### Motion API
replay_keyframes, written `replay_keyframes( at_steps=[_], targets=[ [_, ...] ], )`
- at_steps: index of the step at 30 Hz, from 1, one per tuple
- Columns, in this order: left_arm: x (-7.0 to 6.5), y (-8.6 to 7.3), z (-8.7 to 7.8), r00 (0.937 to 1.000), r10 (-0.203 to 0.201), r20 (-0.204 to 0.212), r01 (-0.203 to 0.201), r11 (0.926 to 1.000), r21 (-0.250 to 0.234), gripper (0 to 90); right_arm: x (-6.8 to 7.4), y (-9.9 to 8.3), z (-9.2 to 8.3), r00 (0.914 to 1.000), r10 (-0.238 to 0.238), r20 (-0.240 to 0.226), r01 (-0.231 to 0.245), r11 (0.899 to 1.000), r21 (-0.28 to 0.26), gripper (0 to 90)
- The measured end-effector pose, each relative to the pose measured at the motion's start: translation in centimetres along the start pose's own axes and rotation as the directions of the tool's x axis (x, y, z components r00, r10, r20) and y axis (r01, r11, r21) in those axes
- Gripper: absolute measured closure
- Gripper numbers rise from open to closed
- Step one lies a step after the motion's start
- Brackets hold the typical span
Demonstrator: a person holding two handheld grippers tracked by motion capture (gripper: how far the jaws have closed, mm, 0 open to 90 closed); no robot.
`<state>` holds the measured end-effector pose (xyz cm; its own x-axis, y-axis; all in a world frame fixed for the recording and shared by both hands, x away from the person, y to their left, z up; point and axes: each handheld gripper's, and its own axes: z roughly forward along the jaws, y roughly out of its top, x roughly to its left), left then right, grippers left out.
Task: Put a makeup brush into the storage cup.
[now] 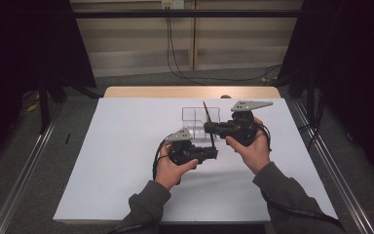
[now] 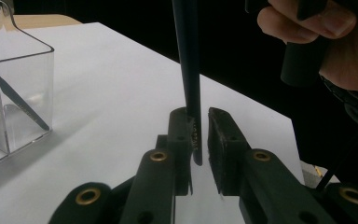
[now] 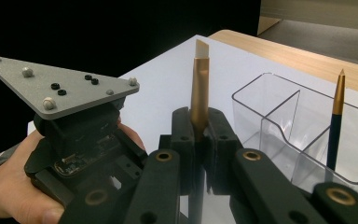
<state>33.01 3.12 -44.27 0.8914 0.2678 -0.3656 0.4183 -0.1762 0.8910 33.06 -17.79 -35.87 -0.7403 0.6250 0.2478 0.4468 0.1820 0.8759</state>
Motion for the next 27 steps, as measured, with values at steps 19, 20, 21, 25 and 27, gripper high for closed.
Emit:
replay_keyframes(
  at_steps=[19,20,21,25,27],
  targets=[
    [0.6,0.7,-1.4,0.9929,0.101,-0.062,-0.103,0.9942,-0.030,45.5,-0.4,0.0,-0.8,0.9999,-0.015,0.005,0.015,1.000,-0.021,84.6],
    [0.7,0.8,-1.6,0.9917,0.110,-0.066,-0.112,0.9934,-0.024,44.0,-0.4,0.0,-0.8,0.9999,-0.016,0.005,0.016,1.000,-0.022,84.6],
    [0.7,0.8,-1.7,0.9900,0.117,-0.079,-0.119,0.9925,-0.026,42.2,-0.4,0.0,-0.8,0.9998,-0.018,0.007,0.018,1.000,-0.023,84.6],
    [0.9,0.9,-2.2,0.9888,0.119,-0.090,-0.119,0.9928,0.001,36.7,-0.3,0.1,-0.8,0.9996,-0.026,0.011,0.026,0.999,-0.030,84.6],
    [0.9,1.0,-2.5,0.9860,0.128,-0.106,-0.128,0.9917,0.010,31.4,-0.3,0.1,-0.9,0.9996,-0.026,0.011,0.027,0.999,-0.033,84.6]
  ],
)
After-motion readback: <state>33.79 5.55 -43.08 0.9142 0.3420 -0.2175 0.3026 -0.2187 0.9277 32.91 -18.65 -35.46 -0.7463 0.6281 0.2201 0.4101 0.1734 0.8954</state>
